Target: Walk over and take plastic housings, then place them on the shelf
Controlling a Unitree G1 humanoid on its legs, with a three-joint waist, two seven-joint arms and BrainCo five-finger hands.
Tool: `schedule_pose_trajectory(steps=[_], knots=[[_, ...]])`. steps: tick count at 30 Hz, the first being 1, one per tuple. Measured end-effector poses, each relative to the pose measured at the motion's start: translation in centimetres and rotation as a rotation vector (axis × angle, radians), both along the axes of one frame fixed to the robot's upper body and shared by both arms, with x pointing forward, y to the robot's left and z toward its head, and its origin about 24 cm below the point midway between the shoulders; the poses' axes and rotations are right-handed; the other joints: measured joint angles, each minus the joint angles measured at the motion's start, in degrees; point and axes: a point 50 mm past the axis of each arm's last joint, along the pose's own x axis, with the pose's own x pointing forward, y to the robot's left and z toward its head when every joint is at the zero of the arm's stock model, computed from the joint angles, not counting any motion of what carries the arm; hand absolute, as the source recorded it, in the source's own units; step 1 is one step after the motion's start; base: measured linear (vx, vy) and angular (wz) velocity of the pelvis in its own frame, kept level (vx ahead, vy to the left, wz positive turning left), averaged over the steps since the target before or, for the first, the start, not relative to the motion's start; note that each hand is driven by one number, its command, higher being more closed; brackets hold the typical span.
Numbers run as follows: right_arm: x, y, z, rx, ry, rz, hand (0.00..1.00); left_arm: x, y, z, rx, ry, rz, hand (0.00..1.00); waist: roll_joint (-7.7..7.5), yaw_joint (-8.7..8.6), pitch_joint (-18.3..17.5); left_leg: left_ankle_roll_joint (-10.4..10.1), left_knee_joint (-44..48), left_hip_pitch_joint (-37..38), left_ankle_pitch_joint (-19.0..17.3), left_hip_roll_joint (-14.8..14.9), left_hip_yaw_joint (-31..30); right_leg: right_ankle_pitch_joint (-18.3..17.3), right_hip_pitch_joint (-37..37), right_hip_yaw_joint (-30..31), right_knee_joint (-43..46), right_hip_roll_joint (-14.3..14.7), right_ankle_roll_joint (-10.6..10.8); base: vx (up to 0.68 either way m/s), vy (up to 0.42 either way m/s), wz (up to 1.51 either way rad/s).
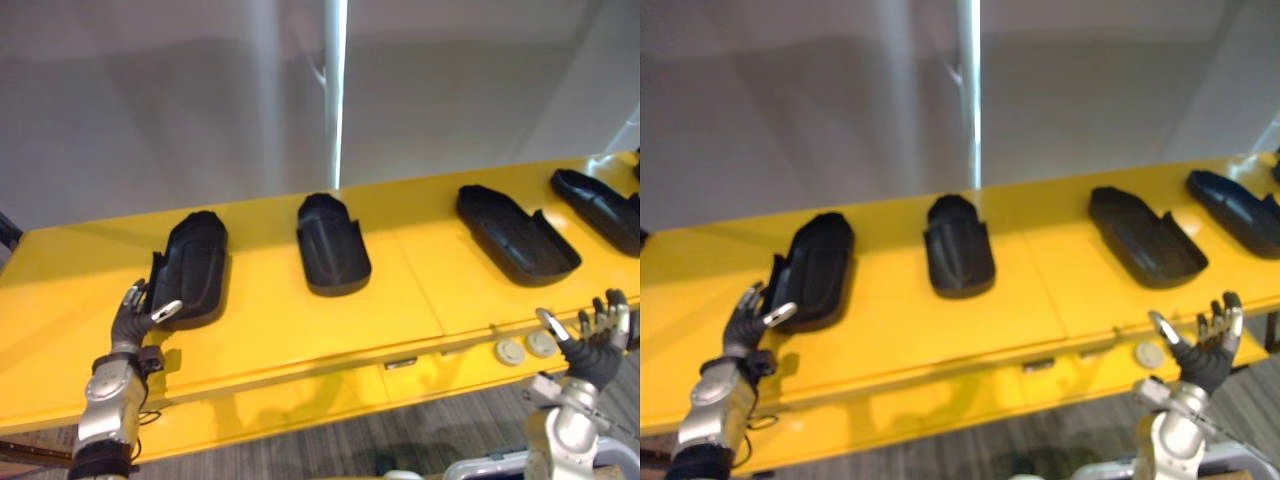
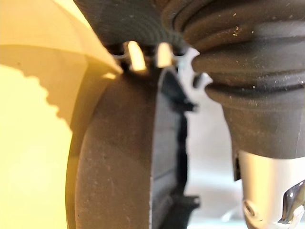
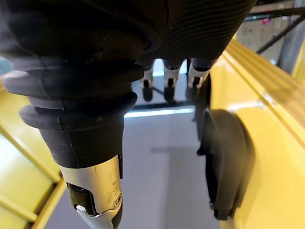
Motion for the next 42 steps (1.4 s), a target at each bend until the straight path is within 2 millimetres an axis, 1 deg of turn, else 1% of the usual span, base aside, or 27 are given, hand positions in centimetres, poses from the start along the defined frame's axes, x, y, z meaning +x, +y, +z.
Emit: schedule_pose_trajectory(steps=[9,14,18,19,21,22,23,24,25,26,27,28,29,30,31,32,33,34,36,37,38,40,42], knots=[[0.2,0.5,-0.6,0.014,0.021,0.020,0.00,0.1,-0.2,0.0,-0.025,-0.006,-0.008,0.00,0.01,0.01,0.0,0.0,0.0,0.0,0.0,0.0,0.0,0.0,0.0,0.0,0.0,0.0,0.0,0.00,0.000,0.00],[0.3,0.5,-0.5,0.014,0.018,0.021,0.00,0.2,-0.2,0.0,-0.025,-0.005,-0.005,0.00,0.01,0.01,0.0,0.0,0.0,0.0,0.0,0.0,0.0,0.0,0.0,0.0,0.0,0.0,0.0,0.00,0.000,0.00],[0.3,0.5,-0.5,0.014,0.018,0.022,0.00,0.2,0.2,0.0,0.018,0.018,0.074,0.00,0.04,0.01,0.0,0.0,0.0,0.0,0.0,0.0,0.0,0.0,0.0,0.0,0.0,0.0,0.0,0.00,0.000,0.00],[0.3,0.5,-0.5,0.013,0.018,0.023,0.00,0.0,0.7,-0.1,0.072,0.039,0.143,0.00,0.05,0.03,0.0,0.0,0.0,0.0,0.0,0.0,0.0,0.0,0.0,0.0,0.0,0.0,0.0,0.00,0.000,0.00],[0.3,0.5,-0.5,0.014,0.018,0.025,0.00,-0.2,1.2,-0.1,0.118,0.056,0.214,0.00,0.05,-0.08,0.0,0.0,0.0,0.0,0.0,0.0,-0.1,0.0,0.0,0.0,0.0,0.0,0.0,0.00,0.000,0.00],[0.3,0.5,-0.5,0.017,0.017,0.026,0.00,-0.6,2.0,0.2,0.140,0.047,0.309,0.00,0.01,-0.14,0.0,0.0,0.0,0.0,0.0,0.0,-0.1,0.0,0.0,0.0,0.0,0.0,0.0,0.00,0.000,0.00],[0.3,0.5,-0.5,0.017,0.017,0.026,0.00,-0.7,2.4,0.5,0.143,0.036,0.350,0.00,0.01,-0.13,0.0,0.0,0.0,0.0,0.0,0.0,-0.1,0.0,0.0,0.0,0.0,0.0,0.0,0.00,0.000,0.00],[0.3,0.5,-0.5,0.016,0.016,0.028,0.00,-0.9,3.1,1.2,0.149,0.000,0.422,0.00,0.02,-0.12,0.0,0.0,0.0,0.0,0.0,0.0,-0.2,0.0,0.0,-0.1,0.0,0.0,0.0,0.00,0.000,0.05],[0.3,0.6,-0.5,0.014,0.014,0.032,0.00,-1.2,3.9,2.8,0.171,-0.084,0.515,0.00,-0.01,-0.01,0.0,0.0,0.1,0.0,0.0,0.0,-0.4,0.0,0.0,-0.4,0.2,0.0,0.0,0.00,0.000,0.07],[0.4,0.6,-0.4,0.013,0.011,0.033,0.00,-1.3,4.1,3.9,0.187,-0.138,0.553,0.00,-0.03,0.11,0.0,0.0,0.1,-0.1,0.0,0.0,-0.5,0.0,0.0,-0.5,0.4,0.0,0.0,0.00,0.000,0.11],[0.4,0.7,-0.1,0.010,-0.001,0.040,0.00,-1.5,4.4,6.4,0.204,-0.271,0.611,0.00,-0.02,0.28,0.0,0.0,0.2,-0.1,0.0,0.0,-0.8,0.0,0.1,-0.9,0.5,0.0,0.0,0.00,-0.002,0.15],[0.6,1.0,0.5,0.000,-0.030,0.067,0.00,-2.0,4.2,9.0,0.228,-0.419,0.662,0.00,0.01,0.38,0.0,0.0,0.2,-0.3,0.0,0.0,-1.2,0.0,0.3,-1.3,0.5,-0.1,0.0,-0.01,-0.004,0.15],[0.7,1.3,0.9,-0.006,-0.050,0.082,0.00,-2.4,4.0,10.3,0.254,-0.492,0.680,0.00,0.03,0.41,0.0,0.0,0.2,-0.4,0.0,0.0,-1.5,0.0,0.2,-1.5,0.5,-0.1,0.0,-0.02,-0.010,0.16],[0.9,1.9,1.8,-0.018,-0.097,0.121,0.00,-3.1,3.3,12.4,0.283,-0.623,0.704,0.00,0.05,0.49,0.0,0.1,0.3,-0.9,0.1,0.0,-1.8,0.0,0.2,-1.9,0.5,-0.1,0.0,-0.02,-0.011,0.12],[1.0,2.3,2.2,-0.016,-0.121,0.146,0.00,-3.5,2.8,13.2,0.293,-0.681,0.713,0.00,0.07,0.59,0.0,0.1,0.3,-0.8,0.1,0.0,-2.0,0.0,0.2,-2.1,0.5,-0.2,0.0,-0.01,-0.016,0.12],[1.3,3.0,2.9,-0.021,-0.153,0.198,0.00,-4.3,1.7,14.0,0.305,-0.763,0.730,0.00,0.18,0.91,-0.1,0.2,0.4,-0.8,0.1,0.1,-2.1,0.0,0.3,-2.4,0.5,-0.2,0.0,0.00,-0.015,0.09],[1.5,3.7,3.2,-0.011,-0.178,0.243,0.00,-5.1,0.7,14.1,0.293,-0.811,0.740,0.00,0.29,1.23,-0.1,0.2,0.4,-0.8,0.1,0.1,-2.3,0.0,0.4,-2.7,0.5,-0.1,0.0,0.00,-0.014,0.08],[1.6,4.1,3.3,0.001,-0.187,0.259,0.00,-5.5,0.2,13.8,0.279,-0.824,0.748,0.00,0.31,1.39,-0.1,0.2,0.4,-0.8,0.1,0.1,-2.5,0.0,0.5,-2.8,0.5,-0.1,0.0,-0.01,-0.011,0.10],[2.0,5.5,2.9,0.040,-0.189,0.313,0.00,-6.9,-1.2,12.3,0.225,-0.809,0.777,0.00,0.28,1.70,-0.1,0.2,0.5,-0.8,0.1,0.2,-3.1,0.0,1.1,-3.4,0.2,-0.1,0.0,-0.03,-0.011,0.15],[2.2,6.4,2.6,0.068,-0.178,0.334,0.00,-7.6,-2.2,11.2,0.202,-0.771,0.774,0.00,0.07,1.75,-0.2,0.2,0.6,-0.9,0.1,0.2,-3.5,-0.3,1.4,-4.1,0.0,-0.1,0.0,-0.05,-0.011,0.16],[2.3,6.7,2.4,0.079,-0.172,0.342,0.00,-7.8,-2.6,10.9,0.213,-0.755,0.771,0.00,-0.05,1.82,-0.3,0.3,0.5,-0.9,0.1,0.2,-3.6,-0.4,1.4,-4.3,0.0,-0.1,0.0,-0.04,-0.013,0.17],[2.6,7.7,2.1,0.083,-0.152,0.376,0.00,-8.2,-3.6,10.7,0.278,-0.732,0.739,0.00,-0.17,2.24,-0.2,0.3,0.5,-0.9,0.2,0.2,-4.6,-0.7,2.0,-5.2,0.0,-0.1,-0.1,-0.02,-0.016,0.20],[2.7,7.9,2.1,0.077,-0.147,0.385,0.00,-8.2,-4.1,11.3,0.316,-0.754,0.717,0.00,-0.17,2.22,-0.2,0.4,0.5,-1.0,0.3,0.2,-5.4,-1.0,2.2,-6.0,0.0,-0.2,-0.1,-0.01,-0.013,0.20]])
